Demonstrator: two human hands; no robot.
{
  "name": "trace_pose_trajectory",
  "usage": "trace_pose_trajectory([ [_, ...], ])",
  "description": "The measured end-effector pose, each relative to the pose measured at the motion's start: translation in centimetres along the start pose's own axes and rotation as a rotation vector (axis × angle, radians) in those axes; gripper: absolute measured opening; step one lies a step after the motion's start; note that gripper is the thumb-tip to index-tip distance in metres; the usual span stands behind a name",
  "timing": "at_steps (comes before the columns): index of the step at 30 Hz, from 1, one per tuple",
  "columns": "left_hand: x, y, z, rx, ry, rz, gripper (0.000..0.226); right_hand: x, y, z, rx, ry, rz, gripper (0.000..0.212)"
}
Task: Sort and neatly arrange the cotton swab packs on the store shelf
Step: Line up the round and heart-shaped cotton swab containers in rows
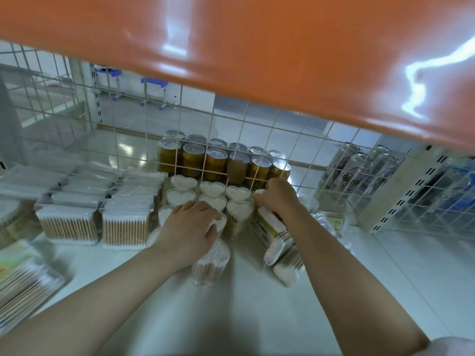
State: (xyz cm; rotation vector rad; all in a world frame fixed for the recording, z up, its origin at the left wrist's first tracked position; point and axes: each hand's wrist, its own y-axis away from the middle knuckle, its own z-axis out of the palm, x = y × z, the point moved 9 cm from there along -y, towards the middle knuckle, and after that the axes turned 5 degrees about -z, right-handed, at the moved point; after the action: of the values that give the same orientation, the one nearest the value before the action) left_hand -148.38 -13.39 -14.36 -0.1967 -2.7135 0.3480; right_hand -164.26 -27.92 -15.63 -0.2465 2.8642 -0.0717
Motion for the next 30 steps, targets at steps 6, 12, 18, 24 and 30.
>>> trace_pose_trajectory([
  [6, 0.0, 0.2, 0.5, 0.002, 0.023, 0.002, 0.031, -0.8, 0.4, -1.0, 0.056, -0.119, -0.037, 0.021],
  [12, 0.5, 0.3, 0.6, -0.004, 0.021, 0.013, 0.031, -0.5, 1.3, -3.4, 0.199, -0.226, -0.075, 0.017],
  [18, 1.6, 0.6, 0.5, -0.012, 0.02, 0.024, 0.031, -0.8, 3.3, -5.7, 0.291, -0.265, -0.108, 0.022],
  [24, 2.3, 1.7, 0.1, 0.009, 0.028, 0.036, 0.029, -1.2, 6.5, -7.7, 0.357, -0.263, -0.117, 0.015],
  [30, 2.9, 3.2, -0.4, 0.055, 0.084, 0.047, 0.041, -2.2, 9.6, -9.1, 0.37, -0.299, -0.116, 0.032],
])
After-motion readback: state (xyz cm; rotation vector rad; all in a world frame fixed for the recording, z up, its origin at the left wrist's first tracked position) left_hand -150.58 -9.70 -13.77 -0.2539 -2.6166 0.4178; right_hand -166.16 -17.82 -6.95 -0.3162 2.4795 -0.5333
